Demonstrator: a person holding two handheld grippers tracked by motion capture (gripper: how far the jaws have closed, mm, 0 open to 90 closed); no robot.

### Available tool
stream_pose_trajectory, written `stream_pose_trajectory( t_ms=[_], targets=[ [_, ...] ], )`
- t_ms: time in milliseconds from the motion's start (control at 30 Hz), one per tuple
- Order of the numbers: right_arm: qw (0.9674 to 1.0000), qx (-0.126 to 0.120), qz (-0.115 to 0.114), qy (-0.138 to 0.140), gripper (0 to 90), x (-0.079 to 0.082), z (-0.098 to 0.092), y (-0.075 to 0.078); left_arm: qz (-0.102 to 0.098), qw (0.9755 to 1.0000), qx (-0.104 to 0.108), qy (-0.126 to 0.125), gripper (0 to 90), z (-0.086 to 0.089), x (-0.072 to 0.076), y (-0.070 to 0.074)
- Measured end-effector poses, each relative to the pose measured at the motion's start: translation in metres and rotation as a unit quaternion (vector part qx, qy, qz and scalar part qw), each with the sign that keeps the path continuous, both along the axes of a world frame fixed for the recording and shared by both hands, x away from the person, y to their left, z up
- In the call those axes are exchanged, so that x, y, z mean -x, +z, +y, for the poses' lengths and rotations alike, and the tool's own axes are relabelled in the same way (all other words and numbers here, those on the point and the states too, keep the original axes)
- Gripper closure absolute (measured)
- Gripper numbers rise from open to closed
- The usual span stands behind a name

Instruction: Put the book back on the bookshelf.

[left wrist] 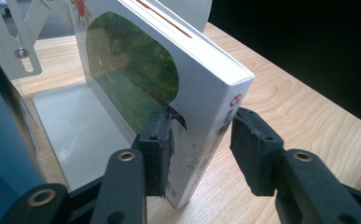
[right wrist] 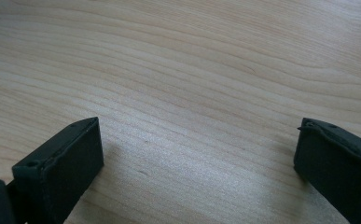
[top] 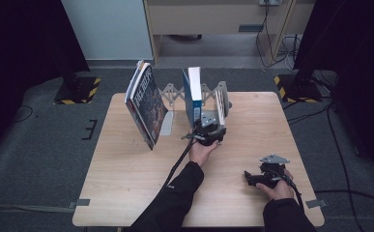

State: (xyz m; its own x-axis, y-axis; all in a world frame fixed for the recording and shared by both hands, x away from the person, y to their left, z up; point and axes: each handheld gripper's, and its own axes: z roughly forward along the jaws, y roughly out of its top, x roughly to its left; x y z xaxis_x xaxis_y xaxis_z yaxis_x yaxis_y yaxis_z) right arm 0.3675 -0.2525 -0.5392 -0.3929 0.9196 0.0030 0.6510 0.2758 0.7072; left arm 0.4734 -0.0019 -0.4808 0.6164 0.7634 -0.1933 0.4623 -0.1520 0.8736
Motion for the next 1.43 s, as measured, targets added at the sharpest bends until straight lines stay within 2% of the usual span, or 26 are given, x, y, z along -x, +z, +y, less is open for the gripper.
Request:
stream_pose_trajectory(
  t_ms=[167,300,400,433,500,567,633,733,833,900,933,1100,1200,1267,1300,1333,1400,1433],
  targets=[
    [1.0,0.0,0.0,0.0,1.6,0.0,0.0,0.0,-0.004,0.9999,-0.001,-0.01,49.0,0.01,0.008,0.006],
    [1.0,0.0,0.0,0.0,1.6,0.0,0.0,0.0,-0.004,0.9998,0.003,-0.018,44.4,0.024,0.017,0.017],
    [1.0,0.0,0.0,0.0,1.6,0.0,0.0,0.0,-0.002,0.9995,-0.007,-0.029,41.7,0.037,0.026,0.024],
    [1.0,0.0,0.0,0.0,1.6,0.0,0.0,0.0,0.0,0.9994,-0.014,-0.033,40.1,0.042,0.03,0.026],
    [1.0,0.0,0.0,0.0,1.6,0.0,0.0,0.0,-0.007,0.9986,-0.031,-0.041,37.6,0.055,0.041,0.027],
    [1.0,0.0,0.0,0.0,1.6,0.0,0.0,0.0,-0.006,0.9978,-0.052,-0.042,35.8,0.068,0.052,0.028],
    [1.0,0.0,0.0,0.0,1.6,0.0,0.0,0.0,-0.011,0.9971,-0.063,-0.042,34.7,0.083,0.062,0.03],
    [1.0,0.0,0.0,0.0,1.6,0.0,0.0,0.0,0.003,0.997,-0.062,-0.047,32.4,0.103,0.077,0.03],
    [1.0,0.0,0.0,0.0,1.6,0.0,0.0,0.0,0.01,0.9939,-0.093,-0.057,29.2,0.122,0.093,0.024],
    [1.0,0.0,0.0,0.0,1.6,0.0,0.0,0.0,0.019,0.992,-0.109,-0.062,28.5,0.136,0.103,0.019],
    [1.0,0.0,0.0,0.0,1.6,0.0,0.0,0.0,0.023,0.9918,-0.11,-0.062,27.3,0.142,0.106,0.016],
    [1.0,0.0,0.0,0.0,1.6,0.0,0.0,0.0,0.053,0.993,-0.101,-0.031,24.1,0.184,0.124,-0.003],
    [1.0,0.0,0.0,0.0,1.6,0.0,0.0,0.0,0.08,0.9909,-0.108,-0.005,21.8,0.208,0.129,-0.012],
    [1.0,-0.001,0.002,-0.002,1.6,0.0,0.0,0.0,0.084,0.9899,-0.114,0.009,20.3,0.222,0.132,-0.016],
    [1.0,-0.001,0.002,-0.002,1.7,0.0,0.0,0.0,0.087,0.9885,-0.123,0.015,19.7,0.229,0.133,-0.019],
    [1.0,-0.002,0.002,-0.001,2.0,0.0,0.0,0.0,0.095,0.9858,-0.136,0.026,18.7,0.238,0.133,-0.022],
    [1.0,-0.004,0.002,-0.006,3.2,0.001,0.0,0.001,0.111,0.9819,-0.149,0.039,18.6,0.249,0.133,-0.026],
    [1.0,-0.004,0.001,-0.007,4.2,0.001,0.0,0.001,0.114,0.9806,-0.151,0.049,18.4,0.254,0.132,-0.028]
  ],
)
